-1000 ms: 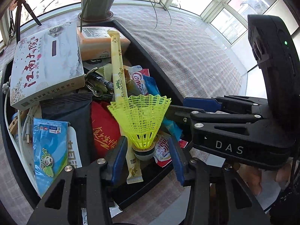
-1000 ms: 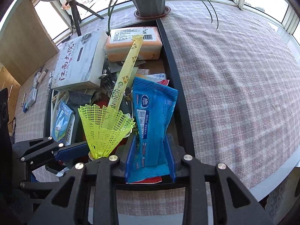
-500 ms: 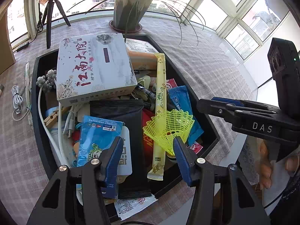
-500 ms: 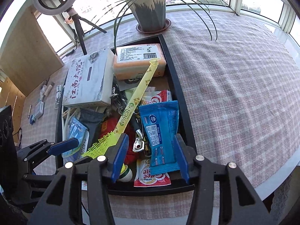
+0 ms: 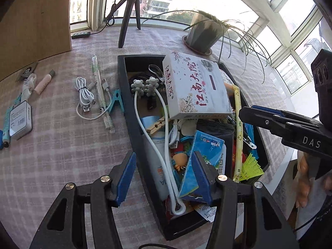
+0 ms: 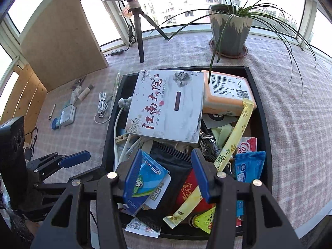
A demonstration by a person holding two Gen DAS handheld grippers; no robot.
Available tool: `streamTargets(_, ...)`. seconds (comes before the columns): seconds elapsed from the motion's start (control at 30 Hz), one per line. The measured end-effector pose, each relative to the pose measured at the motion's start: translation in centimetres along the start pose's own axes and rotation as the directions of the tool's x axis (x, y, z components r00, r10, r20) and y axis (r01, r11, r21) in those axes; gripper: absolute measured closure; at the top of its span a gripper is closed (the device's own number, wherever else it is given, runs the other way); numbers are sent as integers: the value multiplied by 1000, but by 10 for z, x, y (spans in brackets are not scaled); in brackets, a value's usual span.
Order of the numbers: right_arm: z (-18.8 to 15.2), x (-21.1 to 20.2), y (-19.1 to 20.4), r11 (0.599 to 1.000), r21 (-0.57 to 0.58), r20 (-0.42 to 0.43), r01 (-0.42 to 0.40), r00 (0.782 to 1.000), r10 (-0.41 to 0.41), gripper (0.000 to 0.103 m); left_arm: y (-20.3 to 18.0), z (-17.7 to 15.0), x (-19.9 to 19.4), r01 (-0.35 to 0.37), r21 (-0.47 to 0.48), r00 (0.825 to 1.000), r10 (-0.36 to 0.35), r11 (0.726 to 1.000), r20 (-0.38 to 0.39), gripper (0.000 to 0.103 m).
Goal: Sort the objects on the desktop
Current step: 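Grasp the patterned lighter with the left gripper while the right gripper grasps the white USB cable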
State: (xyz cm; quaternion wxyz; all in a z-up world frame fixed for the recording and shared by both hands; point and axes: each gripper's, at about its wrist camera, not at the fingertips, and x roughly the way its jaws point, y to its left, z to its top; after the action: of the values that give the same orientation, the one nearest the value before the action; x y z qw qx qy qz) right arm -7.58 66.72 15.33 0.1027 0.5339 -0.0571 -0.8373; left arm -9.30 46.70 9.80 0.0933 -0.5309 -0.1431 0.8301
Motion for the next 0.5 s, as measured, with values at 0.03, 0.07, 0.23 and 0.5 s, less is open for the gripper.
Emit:
streamTargets(0.03, 3, 3, 9, 1000, -13, -2, -6, 1000, 6, 54, 12, 2, -2, -13, -16, 1000, 13, 1000, 5, 50)
streamTargets(0.07, 7, 7, 18, 1000, -24, -4, -12, 1000, 11, 54, 25, 3, -7, -25, -30, 1000, 25, 999, 10, 50)
streamTargets(0.23, 28, 25, 59, 997, -60, -27, -54, 998, 52, 54, 88, 5, -30, -81, -100, 996, 83, 992, 23, 50)
streamTargets(0.5, 63, 74, 121, 992, -87, -101, -96, 991, 87, 54, 192, 12, -61, -163, -188, 985, 171, 968, 26, 50)
